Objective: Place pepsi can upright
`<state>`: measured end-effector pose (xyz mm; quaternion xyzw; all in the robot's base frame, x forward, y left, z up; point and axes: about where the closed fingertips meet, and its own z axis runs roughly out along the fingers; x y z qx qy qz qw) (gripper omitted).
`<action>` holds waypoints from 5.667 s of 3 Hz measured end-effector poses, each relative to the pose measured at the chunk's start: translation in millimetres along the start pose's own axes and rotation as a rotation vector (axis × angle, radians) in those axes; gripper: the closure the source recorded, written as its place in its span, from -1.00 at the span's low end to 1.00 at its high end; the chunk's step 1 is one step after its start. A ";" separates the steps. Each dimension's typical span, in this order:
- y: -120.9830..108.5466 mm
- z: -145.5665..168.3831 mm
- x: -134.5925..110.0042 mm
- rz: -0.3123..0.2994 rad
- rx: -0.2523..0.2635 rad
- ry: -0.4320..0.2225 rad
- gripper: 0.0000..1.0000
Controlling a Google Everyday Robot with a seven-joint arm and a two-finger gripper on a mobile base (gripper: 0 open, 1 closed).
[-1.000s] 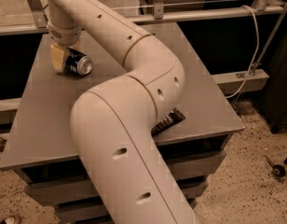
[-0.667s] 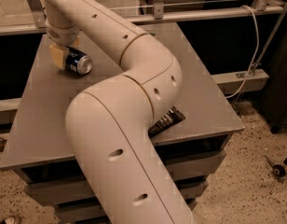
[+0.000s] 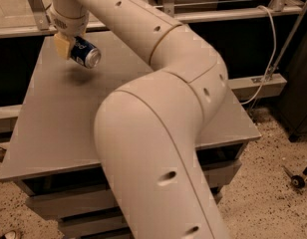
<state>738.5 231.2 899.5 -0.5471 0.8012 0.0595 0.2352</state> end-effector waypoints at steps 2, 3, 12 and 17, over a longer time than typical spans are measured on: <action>6.7 -80.0 21.1 -0.065 0.001 -0.378 1.00; 14.8 -95.8 32.5 -0.081 -0.028 -0.559 1.00; 14.6 -89.2 181.6 -0.195 -0.168 -1.068 -1.00; -15.7 -162.1 266.3 -0.177 -0.054 -0.818 -1.00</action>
Offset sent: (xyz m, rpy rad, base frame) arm -0.0541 -0.0809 0.0943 0.5155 -0.2824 0.1602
